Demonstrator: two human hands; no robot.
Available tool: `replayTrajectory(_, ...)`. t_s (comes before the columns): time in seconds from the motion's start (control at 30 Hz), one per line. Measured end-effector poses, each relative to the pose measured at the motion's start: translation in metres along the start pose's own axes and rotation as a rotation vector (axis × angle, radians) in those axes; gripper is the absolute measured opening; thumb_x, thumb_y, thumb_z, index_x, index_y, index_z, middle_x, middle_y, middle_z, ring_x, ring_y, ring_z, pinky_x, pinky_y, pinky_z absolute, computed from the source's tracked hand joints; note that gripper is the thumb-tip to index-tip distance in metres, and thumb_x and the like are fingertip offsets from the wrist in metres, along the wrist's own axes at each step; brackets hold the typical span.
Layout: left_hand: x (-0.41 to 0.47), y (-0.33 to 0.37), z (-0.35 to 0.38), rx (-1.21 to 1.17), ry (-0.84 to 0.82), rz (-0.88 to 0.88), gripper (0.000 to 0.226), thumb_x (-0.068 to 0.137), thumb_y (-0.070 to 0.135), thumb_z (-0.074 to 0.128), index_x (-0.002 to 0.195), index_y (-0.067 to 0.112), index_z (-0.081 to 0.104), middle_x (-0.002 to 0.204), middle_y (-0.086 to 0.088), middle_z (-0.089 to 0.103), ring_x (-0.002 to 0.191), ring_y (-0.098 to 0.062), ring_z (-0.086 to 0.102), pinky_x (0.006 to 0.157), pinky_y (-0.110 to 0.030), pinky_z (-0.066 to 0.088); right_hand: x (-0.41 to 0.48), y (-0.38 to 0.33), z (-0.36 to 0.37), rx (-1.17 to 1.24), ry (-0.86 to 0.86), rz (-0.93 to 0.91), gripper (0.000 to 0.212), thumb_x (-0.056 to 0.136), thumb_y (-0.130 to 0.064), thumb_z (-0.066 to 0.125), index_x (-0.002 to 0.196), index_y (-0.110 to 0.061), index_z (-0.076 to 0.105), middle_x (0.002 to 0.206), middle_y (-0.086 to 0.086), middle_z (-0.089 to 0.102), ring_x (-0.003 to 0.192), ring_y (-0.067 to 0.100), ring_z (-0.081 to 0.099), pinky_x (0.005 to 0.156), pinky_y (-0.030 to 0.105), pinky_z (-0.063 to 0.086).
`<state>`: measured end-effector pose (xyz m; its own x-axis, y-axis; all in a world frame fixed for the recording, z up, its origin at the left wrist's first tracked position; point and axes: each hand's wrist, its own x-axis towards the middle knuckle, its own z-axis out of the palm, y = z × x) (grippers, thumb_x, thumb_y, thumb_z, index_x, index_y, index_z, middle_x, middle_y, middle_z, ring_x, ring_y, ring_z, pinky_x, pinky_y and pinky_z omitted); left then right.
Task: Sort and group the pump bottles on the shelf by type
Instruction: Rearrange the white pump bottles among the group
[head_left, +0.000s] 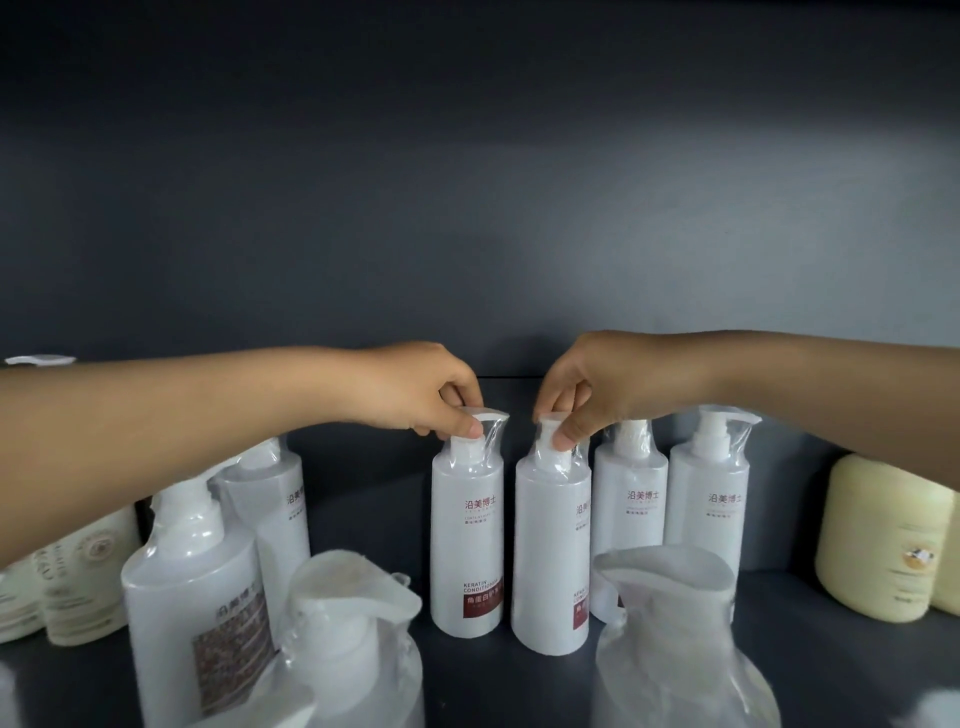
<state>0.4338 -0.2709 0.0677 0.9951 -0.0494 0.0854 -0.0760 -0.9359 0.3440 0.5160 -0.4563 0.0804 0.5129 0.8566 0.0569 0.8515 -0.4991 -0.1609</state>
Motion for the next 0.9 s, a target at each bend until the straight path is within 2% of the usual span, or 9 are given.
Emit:
replayTrajectory(0.13, 0.000, -0.001, 0.001, 0.016, 0.021, 0.000, 0.018, 0.084, 0.026, 0.066, 0.098, 0.015, 0.066, 0.094, -0.003, 0.073, 0.071, -0.014, 0.060, 0.063, -0.022, 0.048, 0.001, 0.000, 0.003, 0.014, 0.022, 0.029, 0.015, 0.075, -0.029, 0.076, 0.086, -0.022, 0.069, 0.089, -0.001, 0.074, 0.087, 0.024, 0.068, 0.081, 0.037, 0.054)
replayTrajectory(0.2, 0.001, -0.001, 0.002, 0.022, 0.032, -0.001, 0.019, 0.084, 0.026, 0.066, 0.099, 0.014, 0.066, 0.093, -0.002, 0.073, 0.070, -0.014, 0.059, 0.059, -0.017, 0.047, 0.002, -0.002, 0.003, 0.007, 0.042, 0.056, 0.020, 0.074, -0.034, 0.076, 0.085, -0.019, 0.070, 0.087, 0.003, 0.074, 0.080, 0.020, 0.067, 0.079, 0.033, 0.053)
replayTrajectory(0.3, 0.001, 0.000, 0.004, 0.050, 0.065, -0.002, 0.018, 0.083, 0.025, 0.067, 0.097, 0.014, 0.066, 0.087, 0.001, 0.072, 0.071, -0.013, 0.060, 0.050, -0.010, 0.043, 0.002, -0.003, 0.004, -0.031, 0.060, 0.080, 0.028, 0.074, -0.039, 0.075, 0.088, -0.014, 0.072, 0.083, -0.001, 0.073, 0.074, 0.012, 0.062, 0.075, 0.029, 0.052)
replayTrajectory(0.43, 0.001, 0.003, 0.007, 0.119, 0.108, -0.008, 0.016, 0.085, 0.030, 0.064, 0.097, 0.019, 0.065, 0.078, 0.016, 0.063, 0.076, -0.008, 0.062, 0.061, -0.014, 0.045, 0.001, -0.001, 0.003, -0.063, 0.093, 0.088, 0.028, 0.075, -0.038, 0.075, 0.089, -0.014, 0.071, 0.083, -0.005, 0.072, 0.079, 0.012, 0.063, 0.075, 0.027, 0.051)
replayTrajectory(0.53, 0.000, 0.005, 0.011, 0.164, 0.148, -0.007, 0.020, 0.087, 0.033, 0.061, 0.101, 0.019, 0.065, 0.089, 0.013, 0.064, 0.089, -0.007, 0.061, 0.074, -0.017, 0.046, -0.002, 0.001, 0.001, -0.092, 0.084, 0.100, 0.021, 0.075, -0.037, 0.074, 0.085, -0.020, 0.070, 0.077, -0.012, 0.069, 0.077, 0.010, 0.063, 0.074, 0.024, 0.049)
replayTrajectory(0.63, 0.002, 0.007, 0.017, 0.206, 0.181, -0.011, 0.025, 0.089, 0.034, 0.058, 0.105, 0.017, 0.064, 0.102, 0.006, 0.066, 0.096, -0.011, 0.061, 0.084, -0.025, 0.049, -0.002, 0.005, 0.000, -0.122, 0.090, 0.105, 0.027, 0.077, -0.038, 0.073, 0.091, -0.015, 0.073, 0.084, -0.005, 0.072, 0.083, 0.015, 0.065, 0.076, 0.027, 0.050)
replayTrajectory(0.77, 0.008, 0.014, 0.023, 0.260, 0.201, 0.009, 0.028, 0.091, 0.034, 0.055, 0.110, 0.015, 0.063, 0.110, 0.001, 0.063, 0.099, -0.015, 0.058, 0.079, -0.024, 0.045, 0.003, 0.003, 0.004, -0.156, 0.113, 0.088, 0.032, 0.078, -0.040, 0.071, 0.093, -0.012, 0.072, 0.084, -0.005, 0.069, 0.086, 0.017, 0.063, 0.078, 0.029, 0.050)
replayTrajectory(0.9, 0.009, 0.015, 0.023, 0.265, 0.205, 0.006, 0.026, 0.091, 0.033, 0.055, 0.109, 0.016, 0.062, 0.105, 0.004, 0.061, 0.092, -0.010, 0.053, 0.073, -0.021, 0.038, 0.001, 0.003, 0.009, -0.173, 0.140, 0.106, 0.033, 0.081, -0.042, 0.067, 0.096, -0.012, 0.067, 0.078, -0.011, 0.056, 0.083, 0.015, 0.056, 0.072, 0.027, 0.045)
